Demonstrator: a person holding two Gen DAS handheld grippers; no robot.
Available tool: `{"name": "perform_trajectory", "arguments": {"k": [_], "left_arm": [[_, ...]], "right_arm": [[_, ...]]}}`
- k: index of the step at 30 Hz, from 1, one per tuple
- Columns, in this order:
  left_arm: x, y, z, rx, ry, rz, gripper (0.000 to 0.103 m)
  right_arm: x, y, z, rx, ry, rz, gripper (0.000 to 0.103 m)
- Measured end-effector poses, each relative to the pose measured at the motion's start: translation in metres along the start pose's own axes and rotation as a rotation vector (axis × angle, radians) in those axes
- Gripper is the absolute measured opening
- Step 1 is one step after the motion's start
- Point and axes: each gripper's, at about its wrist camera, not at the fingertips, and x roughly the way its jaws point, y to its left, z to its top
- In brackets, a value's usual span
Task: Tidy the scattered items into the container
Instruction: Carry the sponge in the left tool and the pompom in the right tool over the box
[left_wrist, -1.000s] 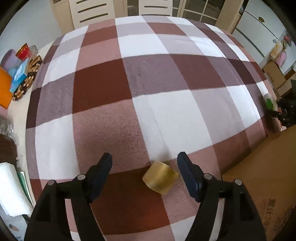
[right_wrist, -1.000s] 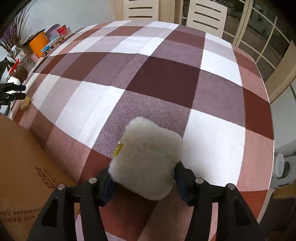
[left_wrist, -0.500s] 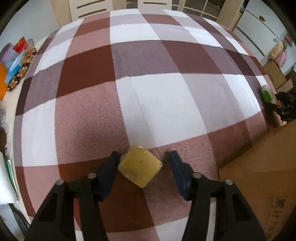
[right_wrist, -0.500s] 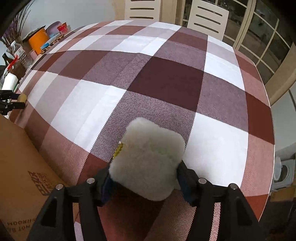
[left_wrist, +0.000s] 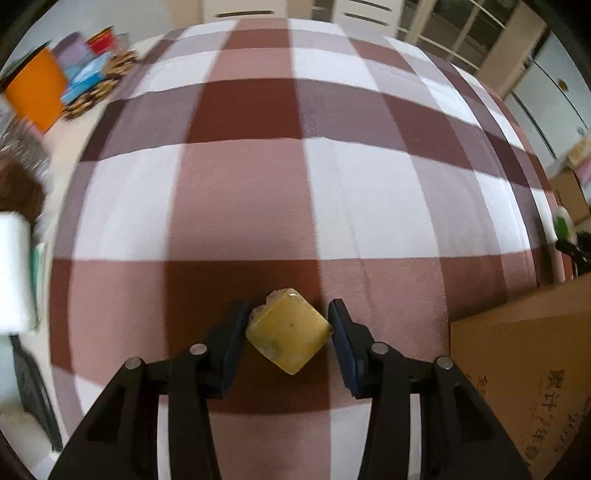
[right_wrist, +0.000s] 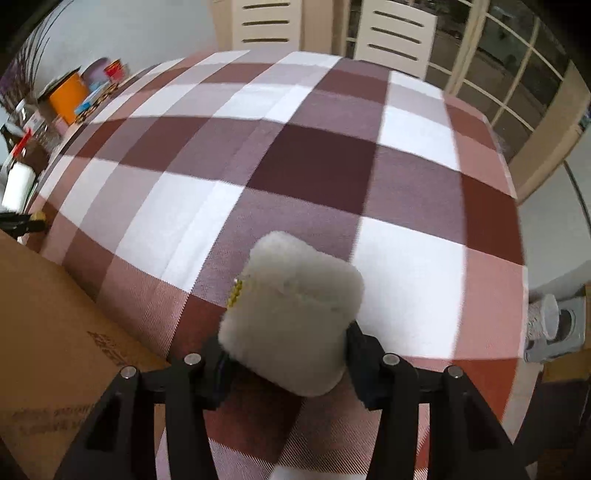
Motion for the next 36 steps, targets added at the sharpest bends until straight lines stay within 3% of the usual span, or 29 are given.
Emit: {"name": "perform_trajectory", "arguments": {"k": [8, 13, 18, 25, 28, 33, 36], "left_arm": [[-0.085, 0.020, -0.022, -0.096, -0.099, 0.076, 0.045], [-0.134, 0.009, -0.045, -0.093, -0.138, 0.140, 0.045], [-0.178, -0.027, -0.069, -0.070, -0.169, 0.129, 0.045], [-0.219, -0.090, -0.089, -0.029, -0.206, 0.053, 0.045], [-0.227, -0.123, -0.090, -0.010, -0.205, 0.024, 0.045], [-0.226, -0.172, -0.087, 0.015, -0.169, -0.024, 0.045], [-0.227, -0.194, -0.084, 0.031, -0.169, -0.002, 0.045]], "right_arm": [[-0.071, -0.020, -0.018, 0.095, -0.078, -0.049, 0.052], [-0.120, -0.011, -0.035, 0.118, -0.134, -0.074, 0.052], [-0.168, 0.009, -0.056, 0.123, -0.193, -0.053, 0.052], [-0.219, 0.068, -0.082, 0.052, -0.260, 0.070, 0.052], [-0.228, 0.096, -0.085, 0.011, -0.278, 0.138, 0.052], [-0.241, 0.130, -0.082, -0.059, -0.331, 0.179, 0.052], [-0.248, 0.145, -0.080, -0.091, -0.368, 0.176, 0.052]]}}
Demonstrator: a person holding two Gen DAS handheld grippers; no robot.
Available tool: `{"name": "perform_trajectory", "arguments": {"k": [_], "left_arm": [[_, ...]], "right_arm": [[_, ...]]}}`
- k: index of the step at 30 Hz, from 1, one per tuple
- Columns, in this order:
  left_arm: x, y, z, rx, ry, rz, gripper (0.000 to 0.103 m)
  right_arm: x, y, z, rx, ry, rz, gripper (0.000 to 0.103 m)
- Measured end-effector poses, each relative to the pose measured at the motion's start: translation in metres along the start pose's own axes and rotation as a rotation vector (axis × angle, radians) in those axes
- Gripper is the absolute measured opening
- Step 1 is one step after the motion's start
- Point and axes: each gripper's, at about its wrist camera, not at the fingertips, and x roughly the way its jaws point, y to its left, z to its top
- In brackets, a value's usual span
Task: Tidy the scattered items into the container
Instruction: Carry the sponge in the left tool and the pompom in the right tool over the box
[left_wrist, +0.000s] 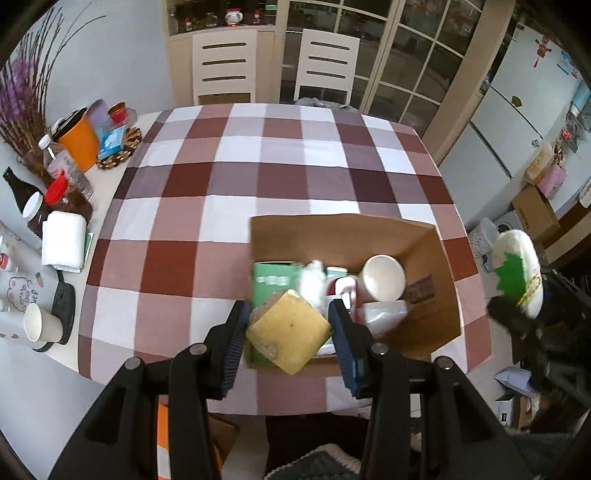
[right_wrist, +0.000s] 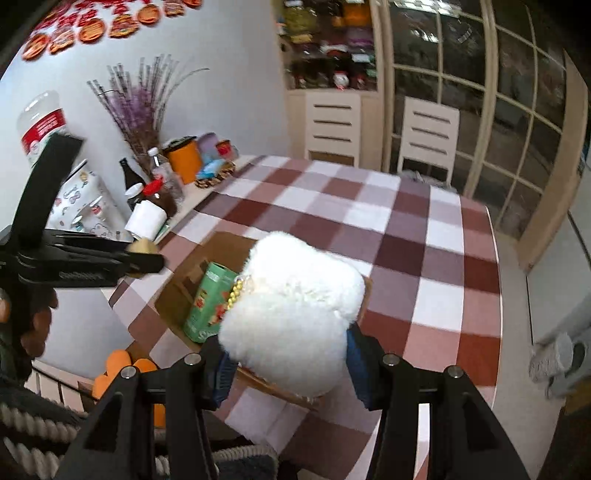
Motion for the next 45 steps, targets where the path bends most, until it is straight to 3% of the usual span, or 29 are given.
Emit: {"name": "perform_trajectory", "arguments": {"k": [6, 11, 25, 45], "left_arm": [[-0.002, -0.031, 0.005, 0.085, -0.024, 0.099, 0.045], [0.002, -0.035, 0.011, 0.088, -0.019, 0.112, 0.045], [0.035, -0.036, 0.006, 0.069, 0.104, 0.070, 0.045], [0.057, -0.034, 0.021, 0.068, 0.163, 0.054, 0.045]], "right_arm": [[-0.003, 0.021, 0.003, -0.064, -0.031, -0.016, 0.052], [-0.002, 0.022, 0.004, -0.060, -0.031, -0.028, 0.052], [0.012, 0.026, 0.000, -0.042, 0.012, -0.022, 0.052], [0.029, 0.021, 0.006, -0.015, 0.051, -0.013, 0.052]]}}
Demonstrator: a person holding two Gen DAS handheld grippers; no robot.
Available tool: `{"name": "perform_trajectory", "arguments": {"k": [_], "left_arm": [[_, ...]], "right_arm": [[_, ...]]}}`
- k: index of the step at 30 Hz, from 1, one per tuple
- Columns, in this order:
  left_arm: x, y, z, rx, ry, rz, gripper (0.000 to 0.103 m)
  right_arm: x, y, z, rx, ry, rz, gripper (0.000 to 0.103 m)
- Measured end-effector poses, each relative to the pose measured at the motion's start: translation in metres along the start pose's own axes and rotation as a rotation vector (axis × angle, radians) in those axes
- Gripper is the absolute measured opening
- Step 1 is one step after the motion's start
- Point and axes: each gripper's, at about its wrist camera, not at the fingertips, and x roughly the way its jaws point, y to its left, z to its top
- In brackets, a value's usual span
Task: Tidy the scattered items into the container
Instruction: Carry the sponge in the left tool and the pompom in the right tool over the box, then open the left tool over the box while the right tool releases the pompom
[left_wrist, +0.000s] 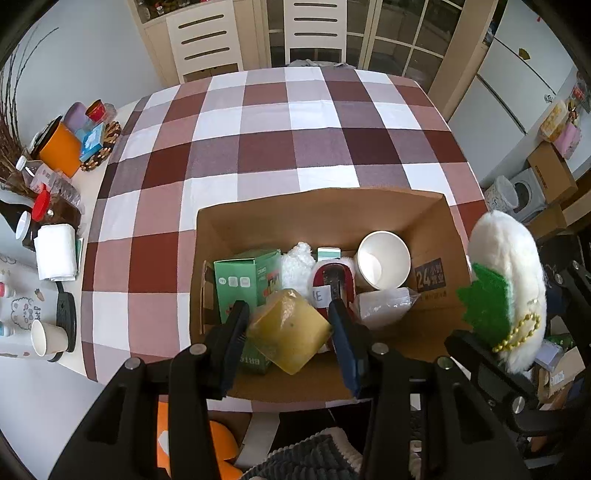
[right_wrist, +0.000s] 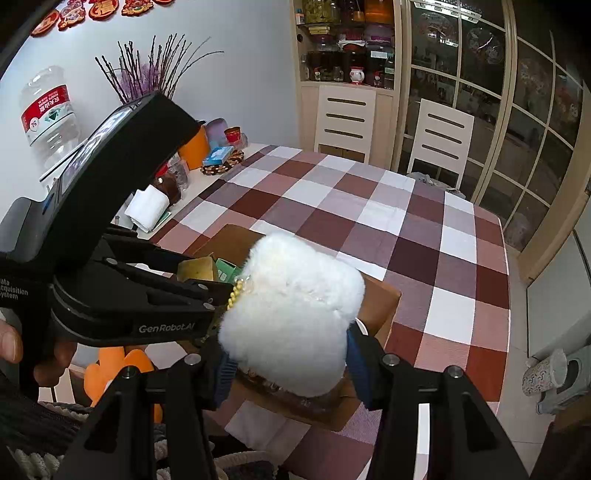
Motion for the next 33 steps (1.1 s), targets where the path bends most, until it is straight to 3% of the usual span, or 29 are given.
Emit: {"name": "perform_trajectory", "arguments": {"k": [21, 23, 24, 26, 28, 30, 33], "left_arm": [[0.008, 0.001, 0.010, 0.011, 0.013, 0.003, 0.046], [0.007, 0.003, 0.010, 0.009, 0.009, 0.018, 0.047], [0.006, 0.004, 0.011, 0.010, 0.004, 0.024, 0.058], [0.002, 0.008, 0.011, 0.004, -0.018, 0.079, 0.074], [-0.003, 0.016, 0.012, -0.019, -0.046, 0.081, 0.088], [-0.007, 0.024, 0.013, -0.045, -0.062, 0.086, 0.095], [-0.007, 0.031, 0.013, -0.058, -0.056, 0.087, 0.095]], "right_arm": [[0.014, 0.003, 0.006, 0.004, 0.026, 0.014, 0.052], [0.015, 0.004, 0.007, 0.000, 0.028, 0.007, 0.056], [0.015, 0.006, 0.007, -0.005, 0.021, -0.004, 0.060], [0.016, 0.008, 0.009, -0.023, 0.001, -0.068, 0.079], [0.013, 0.004, 0.010, -0.001, -0.042, -0.100, 0.089], [0.010, 0.001, 0.011, 0.017, -0.068, -0.080, 0.089], [0.012, 0.004, 0.013, 0.010, -0.074, -0.075, 0.089]]}}
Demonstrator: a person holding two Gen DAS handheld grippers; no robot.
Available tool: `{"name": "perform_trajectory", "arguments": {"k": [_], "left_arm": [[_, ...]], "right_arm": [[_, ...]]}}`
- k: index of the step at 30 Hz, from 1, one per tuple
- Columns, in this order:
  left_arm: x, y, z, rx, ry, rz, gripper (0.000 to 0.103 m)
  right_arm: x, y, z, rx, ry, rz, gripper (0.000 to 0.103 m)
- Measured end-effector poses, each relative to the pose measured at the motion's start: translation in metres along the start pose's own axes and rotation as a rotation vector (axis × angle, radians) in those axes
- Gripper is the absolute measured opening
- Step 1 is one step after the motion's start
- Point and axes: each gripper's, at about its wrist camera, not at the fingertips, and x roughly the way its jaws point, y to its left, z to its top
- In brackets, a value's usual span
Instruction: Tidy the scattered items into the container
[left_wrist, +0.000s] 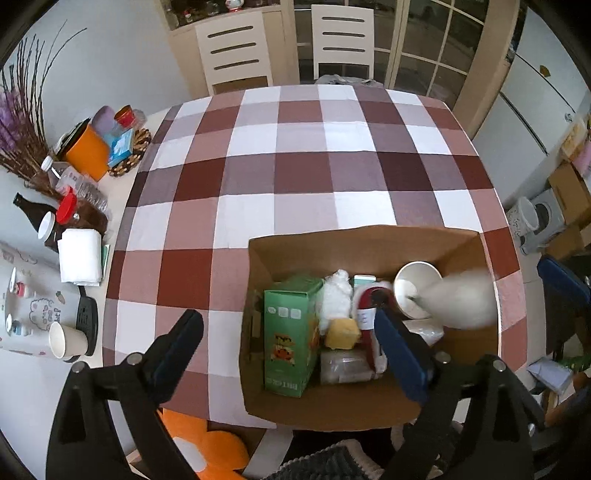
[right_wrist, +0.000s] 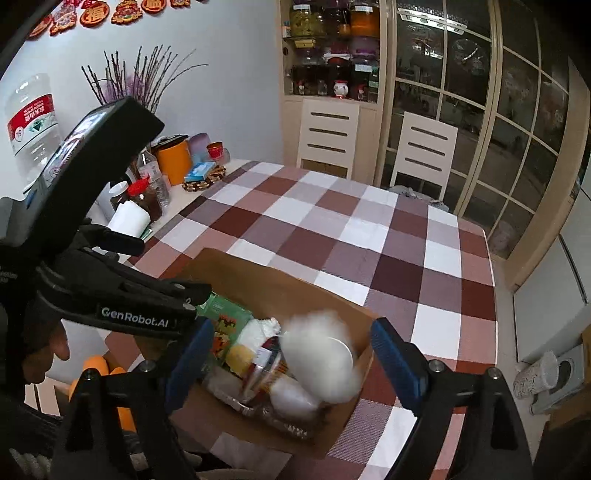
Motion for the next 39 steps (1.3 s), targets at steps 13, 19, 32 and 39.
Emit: {"name": "perform_trajectory", "arguments": {"k": [13, 19, 32, 39], "left_arm": [[-0.002, 0.001, -0.002, 0.012, -0.009, 0.003, 0.095], [-0.002, -0.002, -0.005, 0.023, -0.005, -0.004, 0.095], [0.003, -0.006, -0.017, 0.039, 0.033, -0.002, 0.095], [0.008, -0.003, -0.027, 0.031, 0.053, 0.011, 0.095]], "right_arm": [[-0.004, -0.001, -0.001, 0.033, -0.013, -0.003, 0.089], [-0.008, -0.005, -0.005, 0.056, -0.011, -0.016, 0.090], [-0.012, -0.017, -0.020, 0.112, 0.046, -0.017, 0.092], [-0.016, -0.027, -0.029, 0.146, 0.058, -0.029, 0.092]]}}
